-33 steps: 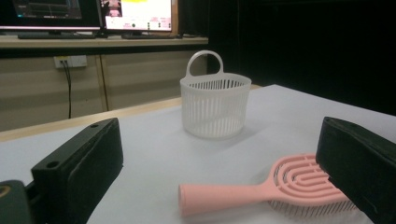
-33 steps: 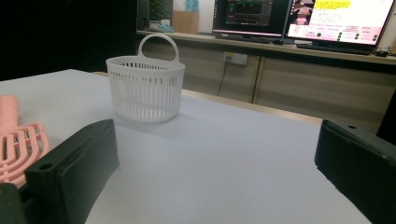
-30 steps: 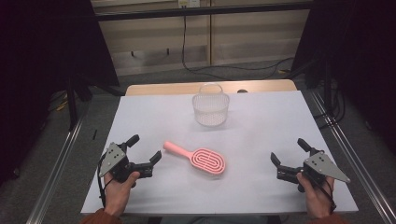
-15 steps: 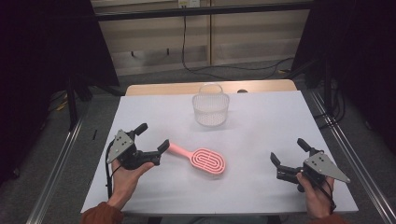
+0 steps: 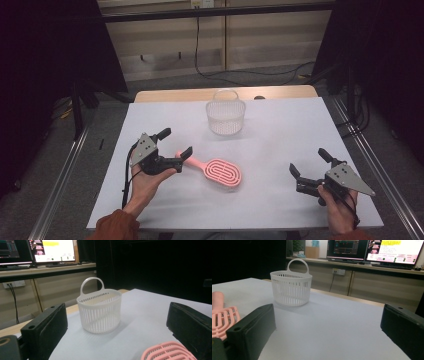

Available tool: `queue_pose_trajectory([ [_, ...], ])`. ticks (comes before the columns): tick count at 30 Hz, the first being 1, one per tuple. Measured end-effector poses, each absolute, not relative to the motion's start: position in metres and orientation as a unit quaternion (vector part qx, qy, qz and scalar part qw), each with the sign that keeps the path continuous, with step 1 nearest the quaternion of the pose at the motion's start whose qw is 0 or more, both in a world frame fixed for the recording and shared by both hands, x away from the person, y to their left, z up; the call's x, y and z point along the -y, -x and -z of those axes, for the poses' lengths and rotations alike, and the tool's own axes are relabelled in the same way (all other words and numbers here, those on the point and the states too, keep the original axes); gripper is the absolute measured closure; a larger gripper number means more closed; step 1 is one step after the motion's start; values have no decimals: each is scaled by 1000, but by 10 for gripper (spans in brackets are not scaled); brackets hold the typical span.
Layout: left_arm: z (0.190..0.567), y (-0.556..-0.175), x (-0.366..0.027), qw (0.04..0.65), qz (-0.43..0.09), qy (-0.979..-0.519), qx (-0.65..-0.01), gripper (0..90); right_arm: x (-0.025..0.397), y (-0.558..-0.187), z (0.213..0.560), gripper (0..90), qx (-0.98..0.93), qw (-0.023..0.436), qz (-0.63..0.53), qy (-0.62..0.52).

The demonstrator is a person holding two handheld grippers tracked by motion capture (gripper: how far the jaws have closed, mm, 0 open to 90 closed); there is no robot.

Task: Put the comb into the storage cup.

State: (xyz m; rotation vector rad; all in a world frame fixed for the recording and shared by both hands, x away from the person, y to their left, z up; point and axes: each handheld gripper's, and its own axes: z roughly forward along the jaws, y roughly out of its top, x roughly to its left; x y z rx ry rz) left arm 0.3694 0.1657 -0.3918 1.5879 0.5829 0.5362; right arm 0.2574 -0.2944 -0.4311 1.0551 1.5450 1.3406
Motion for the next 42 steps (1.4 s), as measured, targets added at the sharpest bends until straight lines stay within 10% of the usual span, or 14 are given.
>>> queue_pose_trajectory([
  [28,390,-406,-140,632,-245,-689,-255,192,294,-257,431,0,-612,404,-536,-418],
  [42,394,-411,-145,635,-231,-690,-258,514,294,-257,432,0,-615,403,-536,-416],
])
